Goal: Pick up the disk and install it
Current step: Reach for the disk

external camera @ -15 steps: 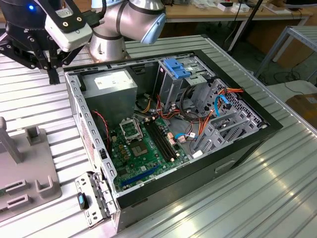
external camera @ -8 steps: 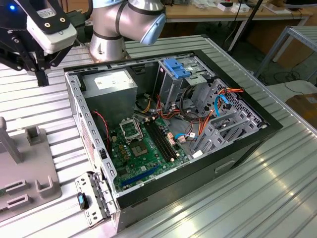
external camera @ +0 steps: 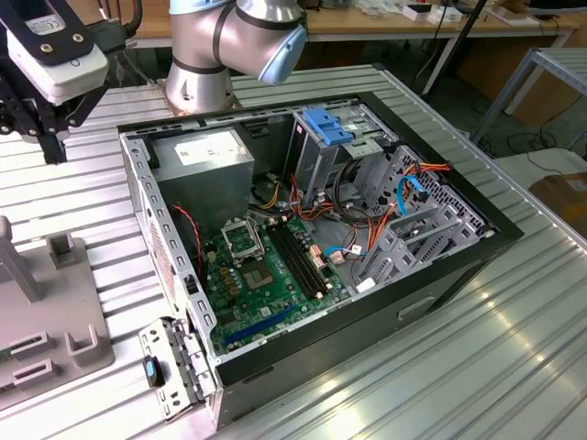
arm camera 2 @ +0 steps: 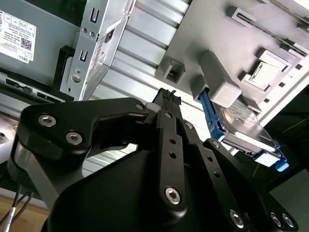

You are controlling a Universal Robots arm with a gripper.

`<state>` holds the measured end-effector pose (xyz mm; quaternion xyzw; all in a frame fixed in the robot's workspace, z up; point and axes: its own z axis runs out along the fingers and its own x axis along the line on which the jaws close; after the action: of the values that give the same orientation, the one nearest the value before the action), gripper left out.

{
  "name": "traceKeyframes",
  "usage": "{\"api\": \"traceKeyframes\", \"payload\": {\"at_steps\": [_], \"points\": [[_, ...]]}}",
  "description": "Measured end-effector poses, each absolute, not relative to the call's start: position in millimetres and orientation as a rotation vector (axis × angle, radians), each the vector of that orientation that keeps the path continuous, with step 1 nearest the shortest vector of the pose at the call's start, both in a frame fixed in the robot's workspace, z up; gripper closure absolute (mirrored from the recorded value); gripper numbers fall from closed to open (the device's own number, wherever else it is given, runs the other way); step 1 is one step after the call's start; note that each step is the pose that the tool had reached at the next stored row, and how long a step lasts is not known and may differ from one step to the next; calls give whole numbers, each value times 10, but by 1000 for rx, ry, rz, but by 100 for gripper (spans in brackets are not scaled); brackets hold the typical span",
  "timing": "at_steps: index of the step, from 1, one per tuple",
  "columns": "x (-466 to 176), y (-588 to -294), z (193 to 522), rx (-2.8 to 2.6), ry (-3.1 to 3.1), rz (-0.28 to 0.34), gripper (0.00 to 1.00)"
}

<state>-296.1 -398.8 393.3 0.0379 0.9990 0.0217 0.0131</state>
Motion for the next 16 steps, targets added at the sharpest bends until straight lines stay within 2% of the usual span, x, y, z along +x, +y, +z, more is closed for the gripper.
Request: {"api": "traceKeyframes", "payload": {"at_steps": [16], "points": [[-3362,-3988,3930,118,3112,68,89]]}}
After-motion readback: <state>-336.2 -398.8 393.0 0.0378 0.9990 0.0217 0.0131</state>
